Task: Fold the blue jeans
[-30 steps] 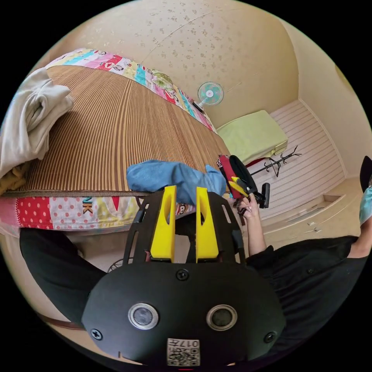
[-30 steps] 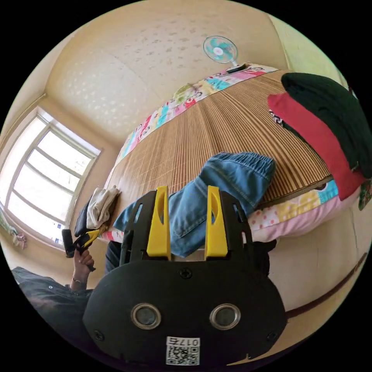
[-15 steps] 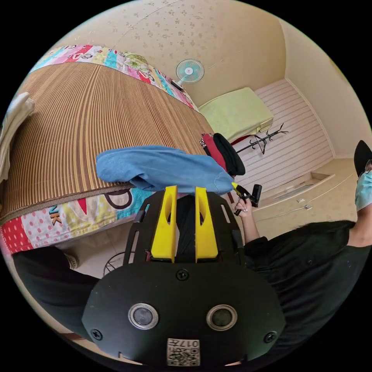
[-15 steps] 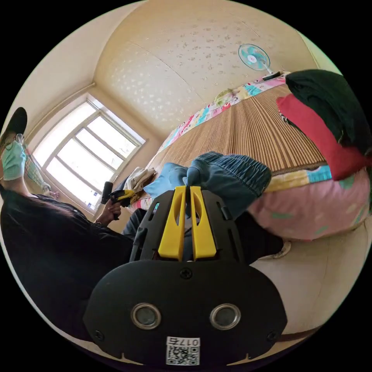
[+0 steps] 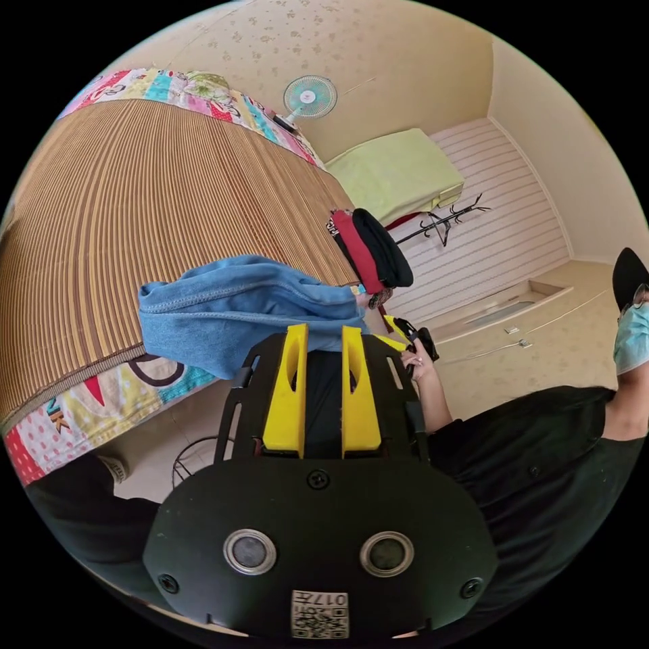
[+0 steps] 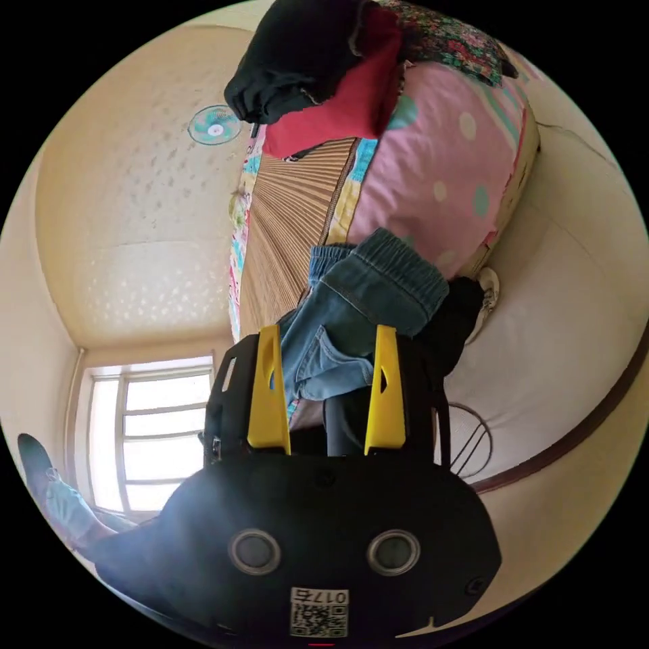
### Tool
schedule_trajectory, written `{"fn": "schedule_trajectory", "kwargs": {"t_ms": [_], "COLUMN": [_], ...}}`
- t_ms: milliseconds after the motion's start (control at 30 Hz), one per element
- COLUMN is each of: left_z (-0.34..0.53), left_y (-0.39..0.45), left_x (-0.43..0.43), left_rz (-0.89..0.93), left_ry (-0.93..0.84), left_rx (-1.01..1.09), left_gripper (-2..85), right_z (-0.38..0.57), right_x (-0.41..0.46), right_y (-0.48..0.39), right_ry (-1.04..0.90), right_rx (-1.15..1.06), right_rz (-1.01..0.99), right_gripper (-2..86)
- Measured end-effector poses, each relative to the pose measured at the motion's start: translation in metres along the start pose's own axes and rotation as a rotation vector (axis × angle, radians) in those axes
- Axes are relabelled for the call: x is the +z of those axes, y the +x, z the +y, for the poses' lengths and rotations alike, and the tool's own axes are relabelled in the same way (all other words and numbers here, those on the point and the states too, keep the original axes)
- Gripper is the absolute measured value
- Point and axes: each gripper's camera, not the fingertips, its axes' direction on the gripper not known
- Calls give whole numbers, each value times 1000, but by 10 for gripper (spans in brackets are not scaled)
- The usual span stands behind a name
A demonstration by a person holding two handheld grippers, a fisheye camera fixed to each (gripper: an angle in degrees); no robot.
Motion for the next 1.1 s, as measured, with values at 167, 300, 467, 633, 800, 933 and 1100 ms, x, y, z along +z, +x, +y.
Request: {"fn": "schedule_trajectory", "kwargs": {"t_ms": [167, 300, 467, 633, 800, 933, 1100], "left_z": [-4, -60, -118, -148, -118, -81, -26], "left_y": [24, 71, 143, 160, 193, 237, 266], "left_x": [25, 79, 152, 242, 230, 141, -19], "left_rz": [-21, 37, -34, 135, 492, 281, 243], "left_ry": [-28, -161, -283, -464, -354, -54, 305], "left_rx": [72, 234, 442, 434, 434, 607, 661], "left_gripper": [88, 111, 122, 179, 197, 116, 39], "right_z": [-26, 9, 100, 178, 244, 299, 340], "right_x": [73, 104, 67, 25, 19, 24, 16], "right_y": [2, -2, 10, 15, -32, -55, -64], "right_ry": [-188, -175, 11, 57, -50, -43, 42], "right_rx": [-54, -203, -410, -665, -973, -1325, -1386], "right_rz": [128, 196, 53, -357, -367, -306, -452], "right_gripper": [198, 114, 58, 50, 53, 54, 28]}}
